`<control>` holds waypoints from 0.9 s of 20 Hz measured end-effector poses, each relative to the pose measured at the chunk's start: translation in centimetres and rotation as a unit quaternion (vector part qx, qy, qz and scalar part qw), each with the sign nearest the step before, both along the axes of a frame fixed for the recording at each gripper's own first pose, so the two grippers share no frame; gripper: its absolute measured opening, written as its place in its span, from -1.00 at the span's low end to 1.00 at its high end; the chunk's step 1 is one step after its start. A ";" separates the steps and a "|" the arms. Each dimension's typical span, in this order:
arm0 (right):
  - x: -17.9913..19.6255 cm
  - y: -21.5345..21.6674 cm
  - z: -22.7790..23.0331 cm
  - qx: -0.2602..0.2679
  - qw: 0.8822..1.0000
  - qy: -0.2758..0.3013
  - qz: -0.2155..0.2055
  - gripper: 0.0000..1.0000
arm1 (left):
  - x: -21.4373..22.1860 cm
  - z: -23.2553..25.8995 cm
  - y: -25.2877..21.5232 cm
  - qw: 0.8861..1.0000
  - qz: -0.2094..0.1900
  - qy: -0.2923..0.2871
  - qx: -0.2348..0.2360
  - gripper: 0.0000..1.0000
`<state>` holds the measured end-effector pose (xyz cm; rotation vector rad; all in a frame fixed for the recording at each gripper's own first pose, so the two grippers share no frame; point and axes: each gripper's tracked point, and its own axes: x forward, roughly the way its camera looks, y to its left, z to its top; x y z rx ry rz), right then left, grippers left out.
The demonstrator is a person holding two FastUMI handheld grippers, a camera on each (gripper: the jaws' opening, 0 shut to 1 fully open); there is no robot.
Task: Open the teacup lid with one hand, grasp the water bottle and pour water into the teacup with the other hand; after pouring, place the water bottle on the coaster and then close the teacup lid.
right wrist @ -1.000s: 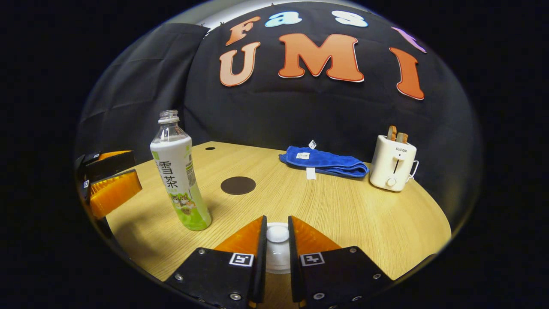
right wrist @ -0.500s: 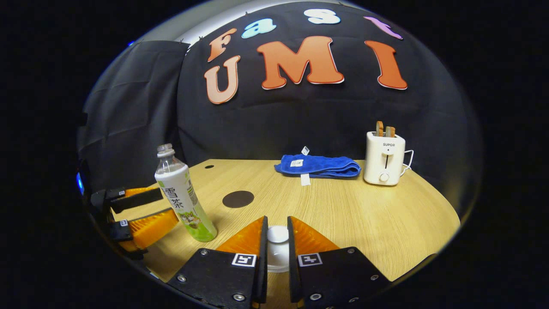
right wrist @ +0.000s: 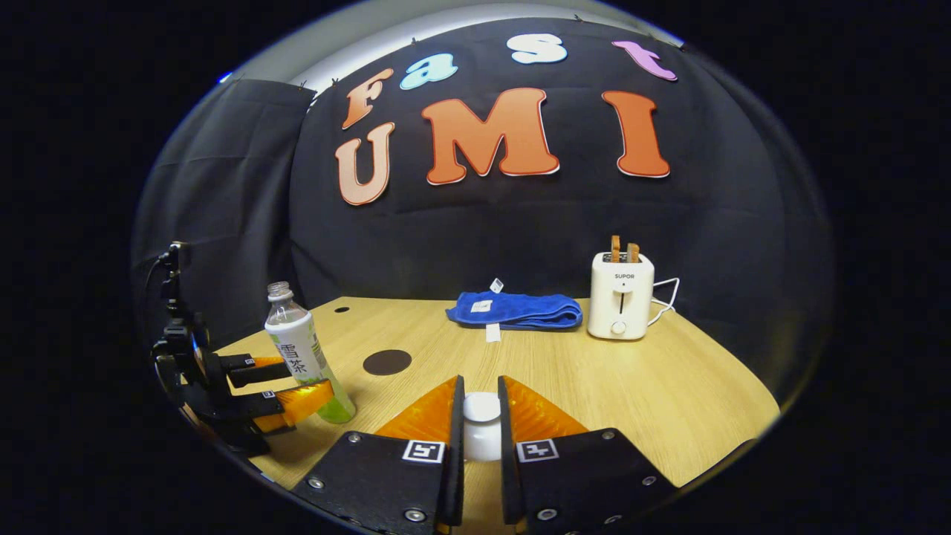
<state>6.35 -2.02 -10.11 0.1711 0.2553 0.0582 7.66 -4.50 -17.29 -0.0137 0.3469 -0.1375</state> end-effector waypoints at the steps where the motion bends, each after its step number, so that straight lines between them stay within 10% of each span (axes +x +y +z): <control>1: -0.2 -0.2 0.2 0.001 1.000 -0.003 -0.001 -0.58 | 0.0 -0.1 0.0 1.000 -0.003 0.001 -0.002 0.76; 7: -0.8 -1.9 -0.2 0.002 1.000 0.000 -0.018 -0.58 | 1.0 0.1 0.5 1.000 0.006 -0.003 0.007 0.39; 18: -2.0 -4.5 -0.2 0.002 0.999 -0.009 -0.044 -0.58 | 2.1 0.5 1.1 0.985 -0.017 0.002 0.172 0.41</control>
